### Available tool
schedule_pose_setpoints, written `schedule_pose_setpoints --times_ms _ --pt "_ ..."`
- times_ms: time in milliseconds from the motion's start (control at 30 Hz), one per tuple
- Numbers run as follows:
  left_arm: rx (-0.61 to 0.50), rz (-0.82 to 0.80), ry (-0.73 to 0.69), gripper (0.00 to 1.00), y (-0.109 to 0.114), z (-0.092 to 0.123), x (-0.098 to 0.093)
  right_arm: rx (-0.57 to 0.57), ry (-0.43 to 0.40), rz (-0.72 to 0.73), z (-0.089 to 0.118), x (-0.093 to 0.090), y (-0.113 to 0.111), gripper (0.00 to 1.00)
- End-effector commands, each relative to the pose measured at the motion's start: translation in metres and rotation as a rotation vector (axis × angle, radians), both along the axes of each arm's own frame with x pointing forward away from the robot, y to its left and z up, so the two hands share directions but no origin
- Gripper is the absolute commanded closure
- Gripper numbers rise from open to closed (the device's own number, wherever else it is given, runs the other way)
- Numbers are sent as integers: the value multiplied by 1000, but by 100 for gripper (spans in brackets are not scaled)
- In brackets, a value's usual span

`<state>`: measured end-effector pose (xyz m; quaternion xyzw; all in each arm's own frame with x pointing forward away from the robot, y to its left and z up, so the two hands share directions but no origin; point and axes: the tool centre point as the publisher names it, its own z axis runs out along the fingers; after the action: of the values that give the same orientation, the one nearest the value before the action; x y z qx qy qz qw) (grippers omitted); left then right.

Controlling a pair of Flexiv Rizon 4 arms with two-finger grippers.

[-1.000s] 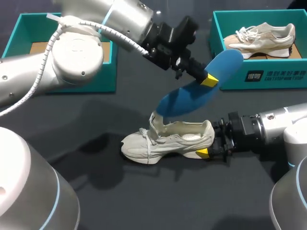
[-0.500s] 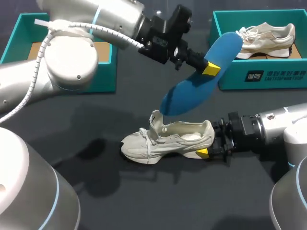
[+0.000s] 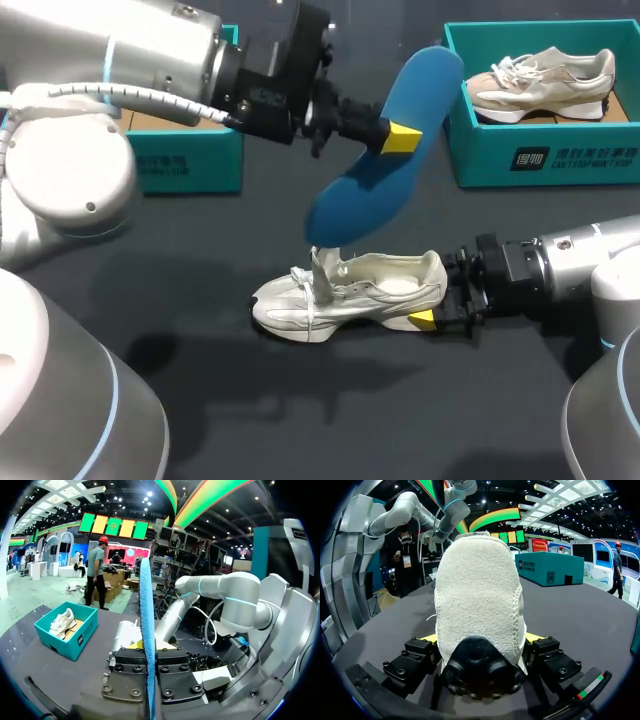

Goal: Take the shoe out of the shoebox, open the shoe tongue, remove and reinsert the insole, then place the shoe into the shoebox

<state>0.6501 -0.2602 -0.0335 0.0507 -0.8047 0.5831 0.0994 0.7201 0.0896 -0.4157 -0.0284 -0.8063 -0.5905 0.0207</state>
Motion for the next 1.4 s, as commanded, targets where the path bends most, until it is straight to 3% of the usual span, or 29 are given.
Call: schedule_pose_setpoints --times_ms 33,600,1033,1400 --pt "-2 1 -1 100 6 -1 -2 -3 0 -1 0 -2 1 100" --pt "-235 74 19 100 41 49 -40 -3 0 -1 0 -2 1 100" --pt "-235 74 19 100 41 49 -40 -3 0 -1 0 -2 1 100" --pt "-246 87 61 100 58 65 -30 -3 0 -1 0 -2 1 100"
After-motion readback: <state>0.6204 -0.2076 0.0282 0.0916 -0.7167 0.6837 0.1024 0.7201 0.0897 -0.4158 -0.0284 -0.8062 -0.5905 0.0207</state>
